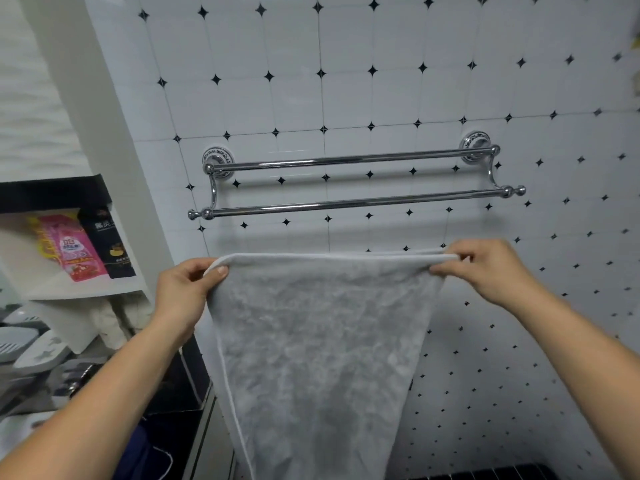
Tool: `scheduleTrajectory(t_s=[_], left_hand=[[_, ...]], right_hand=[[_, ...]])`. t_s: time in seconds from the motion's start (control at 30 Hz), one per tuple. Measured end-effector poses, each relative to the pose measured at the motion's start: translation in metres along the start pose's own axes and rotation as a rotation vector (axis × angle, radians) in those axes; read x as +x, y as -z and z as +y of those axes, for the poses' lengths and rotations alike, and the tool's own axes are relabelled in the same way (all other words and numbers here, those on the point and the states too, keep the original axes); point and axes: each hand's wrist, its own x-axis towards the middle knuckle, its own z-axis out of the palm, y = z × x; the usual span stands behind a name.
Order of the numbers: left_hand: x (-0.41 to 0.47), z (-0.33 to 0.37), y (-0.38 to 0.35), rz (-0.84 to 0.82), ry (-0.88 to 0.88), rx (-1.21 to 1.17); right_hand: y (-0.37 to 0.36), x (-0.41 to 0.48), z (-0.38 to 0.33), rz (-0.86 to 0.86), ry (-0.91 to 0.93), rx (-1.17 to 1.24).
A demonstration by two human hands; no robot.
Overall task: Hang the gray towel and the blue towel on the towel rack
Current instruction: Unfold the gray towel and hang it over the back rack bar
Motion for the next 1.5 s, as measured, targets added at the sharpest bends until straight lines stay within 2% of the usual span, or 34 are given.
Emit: scheduleTrajectory(t_s=[0.03,0.1,0.17,0.27,0.33,0.4,0.47,0.5,0.57,0.63,0.67,0.7,0.77,0.8,0.83,0.87,0.93,0.97,1.0,1.03,1.1,1.13,1.17,1.2,1.23,1.27,1.3,1.33,1.37,1.43,1.47,1.5], left_hand=[[0.003,0.0,0.003,0.006,-0.02,0.032],[0.008,-0.001,0.008,0.022,-0.045,0.149],[0.011,-0.001,0.009,0.038,-0.04,0.286],[0.008,0.002,0.003,-0.078,0.065,0.286],[0.003,0.008,0.003,-0.236,0.162,0.195],[0.001,0.016,0.009,-0.405,0.235,0.013],[0.004,0.023,0.016,-0.435,0.291,-0.17],[0.006,0.024,0.016,-0.406,0.312,-0.195],[0.009,0.023,0.008,-0.353,0.318,-0.121],[0.009,0.02,-0.009,-0.342,0.292,-0.044],[0.01,0.018,-0.017,-0.326,0.28,-0.036],[0.011,0.016,-0.023,-0.299,0.275,-0.046],[0.018,0.012,-0.024,-0.207,0.285,-0.093],[0.022,0.01,-0.021,-0.155,0.295,-0.12],[0.026,0.008,-0.017,-0.114,0.305,-0.132],[0.029,0.006,-0.015,-0.093,0.313,-0.131],[0.027,0.005,-0.019,-0.118,0.316,-0.118],[0.024,0.005,-0.024,-0.152,0.306,-0.106],[0.022,0.005,-0.029,-0.175,0.291,-0.091],[0.02,0.006,-0.033,-0.181,0.279,-0.077],[0.02,0.005,-0.034,-0.145,0.295,-0.074],[0.021,0.004,-0.032,-0.106,0.301,-0.078],[0.023,0.002,-0.028,-0.066,0.302,-0.08],[0.022,0.0,-0.024,-0.047,0.305,-0.078],[0.019,-0.002,-0.021,-0.068,0.318,-0.065],[0.014,-0.003,-0.02,-0.149,0.341,-0.046],[0.006,-0.005,-0.02,-0.3,0.374,-0.001],[-0.002,-0.007,-0.019,-0.504,0.419,0.085],[-0.008,-0.009,-0.018,-0.732,0.474,0.203],[-0.02,-0.01,-0.013,-1.183,0.609,0.394],[-0.025,-0.01,-0.008,-1.316,0.667,0.396],[-0.026,-0.012,-0.005,-1.341,0.685,0.336]], right_hand=[[0.001,0.001,-0.006,0.046,-0.019,0.094],[-0.001,0.0,-0.015,-0.013,-0.048,0.155],[-0.006,0.003,-0.018,-0.108,-0.102,0.09],[-0.006,0.014,-0.017,-0.085,-0.244,-0.015],[-0.003,0.016,-0.013,-0.174,-0.302,0.176],[0.005,0.014,-0.003,-0.369,-0.314,0.533],[0.014,0.011,0.004,-0.497,-0.336,0.713],[0.015,0.013,0.007,-0.459,-0.36,0.665],[0.005,0.024,0.011,-0.273,-0.429,0.441],[-0.01,0.032,0.007,-0.14,-0.478,0.444],[-0.014,0.034,0.003,-0.181,-0.457,0.499],[-0.016,0.033,0.001,-0.329,-0.415,0.577],[-0.009,0.026,0.0,-0.786,-0.343,0.638],[-0.005,0.022,0.0,-0.932,-0.317,0.623],[-0.004,0.024,0.002,-0.925,-0.325,0.612],[-0.007,0.031,0.006,-0.775,-0.365,0.601],[-0.018,0.044,0.017,-0.261,-0.457,0.508],[-0.024,0.048,0.019,-0.086,-0.457,0.51],[-0.028,0.049,0.017,-0.07,-0.441,0.501],[-0.034,0.047,0.015,-0.206,-0.408,0.488],[-0.035,0.035,0.01,-0.722,-0.358,0.496],[-0.033,0.03,0.01,-0.869,-0.33,0.546],[-0.031,0.031,0.012,-0.862,-0.317,0.608],[-0.032,0.035,0.017,-0.709,-0.329,0.663],[-0.034,0.039,0.023,-0.464,-0.368,0.641],[-0.035,0.043,0.028,-0.235,-0.401,0.568],[-0.037,0.044,0.034,-0.107,-0.419,0.5],[-0.04,0.044,0.04,-0.09,-0.425,0.463],[-0.044,0.042,0.043,-0.158,-0.423,0.436],[-0.047,0.031,0.044,-0.425,-0.437,0.377],[-0.046,0.025,0.044,-0.622,-0.437,0.346],[-0.044,0.019,0.043,-0.83,-0.427,0.332]])
